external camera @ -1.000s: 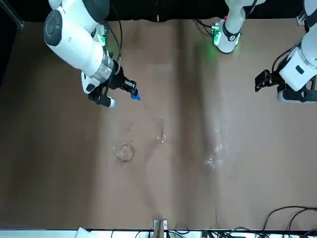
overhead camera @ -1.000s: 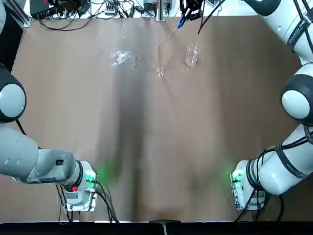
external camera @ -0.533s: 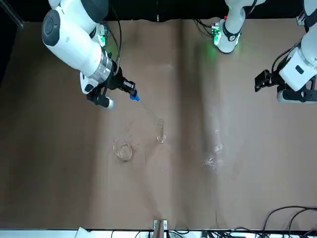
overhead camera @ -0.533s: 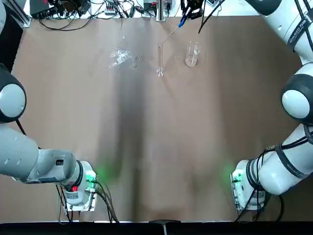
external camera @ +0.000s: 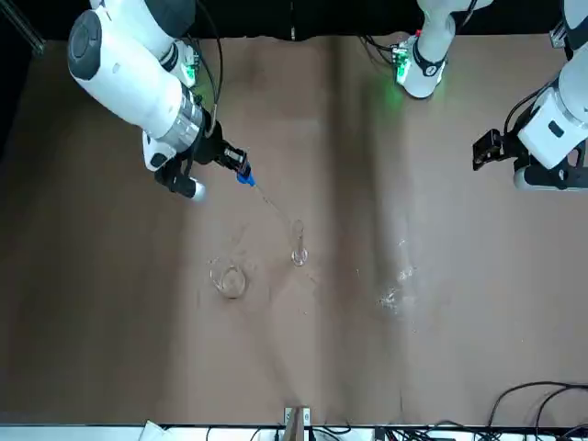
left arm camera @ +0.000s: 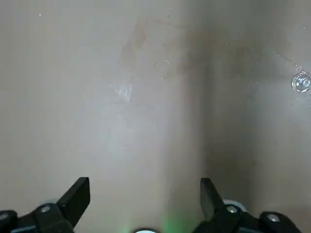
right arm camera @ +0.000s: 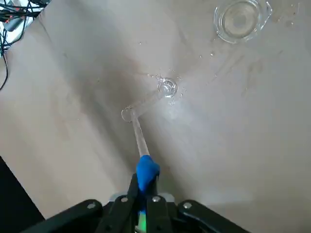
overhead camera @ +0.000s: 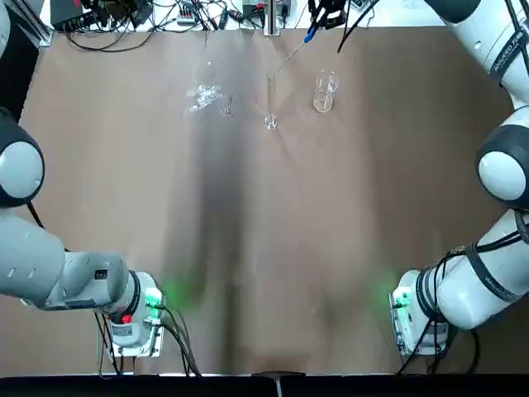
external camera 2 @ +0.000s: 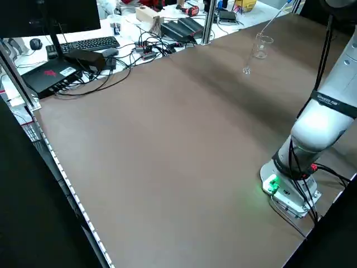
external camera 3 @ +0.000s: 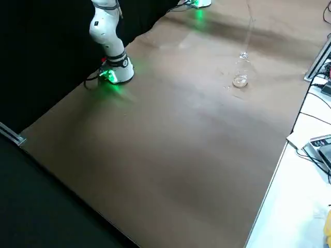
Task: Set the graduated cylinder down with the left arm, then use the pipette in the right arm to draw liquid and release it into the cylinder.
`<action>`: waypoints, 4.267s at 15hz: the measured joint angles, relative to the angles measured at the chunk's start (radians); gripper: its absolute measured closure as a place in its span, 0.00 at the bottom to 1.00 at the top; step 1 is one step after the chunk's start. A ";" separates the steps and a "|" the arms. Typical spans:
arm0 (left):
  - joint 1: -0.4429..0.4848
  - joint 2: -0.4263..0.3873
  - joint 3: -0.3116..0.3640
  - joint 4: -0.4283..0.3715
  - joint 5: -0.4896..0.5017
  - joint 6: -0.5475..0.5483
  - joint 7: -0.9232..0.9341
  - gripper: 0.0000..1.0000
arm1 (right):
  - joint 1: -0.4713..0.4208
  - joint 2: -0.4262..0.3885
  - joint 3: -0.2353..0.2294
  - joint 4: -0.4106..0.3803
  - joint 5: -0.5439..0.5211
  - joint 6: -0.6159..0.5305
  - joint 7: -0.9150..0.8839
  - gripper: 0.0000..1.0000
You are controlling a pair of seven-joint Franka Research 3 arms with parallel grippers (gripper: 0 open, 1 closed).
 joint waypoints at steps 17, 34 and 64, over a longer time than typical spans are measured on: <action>-0.002 0.004 0.000 0.000 0.000 0.002 0.000 0.00 | -0.176 -0.008 -0.006 -0.001 0.001 -0.045 -0.169 0.93; 0.000 0.013 0.002 -0.001 0.000 0.011 0.000 0.00 | -0.193 0.168 0.002 -0.016 -0.157 0.042 -0.264 0.93; 0.001 0.015 0.008 -0.001 0.004 0.012 0.000 0.00 | -0.166 0.278 0.004 -0.012 -0.176 0.113 -0.266 0.11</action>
